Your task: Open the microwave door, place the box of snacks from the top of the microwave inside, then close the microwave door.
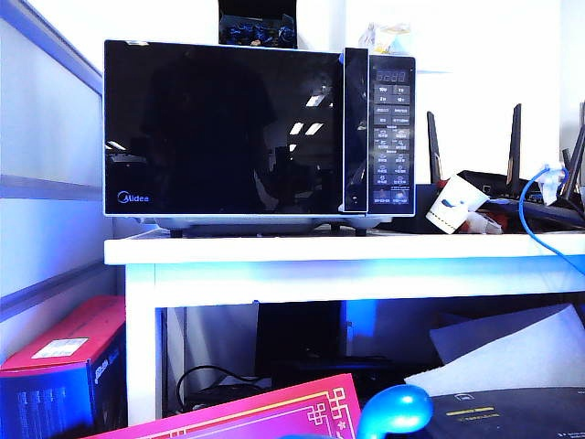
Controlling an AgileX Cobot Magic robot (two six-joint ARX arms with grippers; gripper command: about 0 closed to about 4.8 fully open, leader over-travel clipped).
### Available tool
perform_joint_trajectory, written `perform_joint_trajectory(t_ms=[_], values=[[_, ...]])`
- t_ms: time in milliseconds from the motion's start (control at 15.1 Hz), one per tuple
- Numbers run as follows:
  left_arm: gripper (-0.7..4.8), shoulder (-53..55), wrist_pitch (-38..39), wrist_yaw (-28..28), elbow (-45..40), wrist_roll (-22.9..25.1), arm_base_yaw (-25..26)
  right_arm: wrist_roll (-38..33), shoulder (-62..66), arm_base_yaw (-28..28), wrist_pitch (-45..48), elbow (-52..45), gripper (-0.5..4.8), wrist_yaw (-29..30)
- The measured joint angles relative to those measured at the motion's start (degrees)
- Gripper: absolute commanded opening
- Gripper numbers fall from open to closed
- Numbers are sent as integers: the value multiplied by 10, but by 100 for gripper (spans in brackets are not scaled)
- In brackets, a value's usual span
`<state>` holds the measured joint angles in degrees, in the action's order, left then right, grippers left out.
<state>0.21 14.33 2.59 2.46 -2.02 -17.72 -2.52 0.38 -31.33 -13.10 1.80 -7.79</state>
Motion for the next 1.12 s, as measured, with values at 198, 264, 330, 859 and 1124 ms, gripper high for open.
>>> perform_joint_trajectory(t_ms=[198,264,330,859,1124], values=[[-5,0,-3,0,0,0,0,0,0,0,0,0,-2,-2],[-5,0,-3,0,0,0,0,0,0,0,0,0,-2,-2],[-5,0,-4,0,0,-1,0,-2,0,0,2,0,-2,-4],[-5,112,-98,120,263,8,0,-18,23,0,79,133,-2,-109],[-5,334,-56,121,531,40,0,-17,143,0,85,295,-2,-118]])
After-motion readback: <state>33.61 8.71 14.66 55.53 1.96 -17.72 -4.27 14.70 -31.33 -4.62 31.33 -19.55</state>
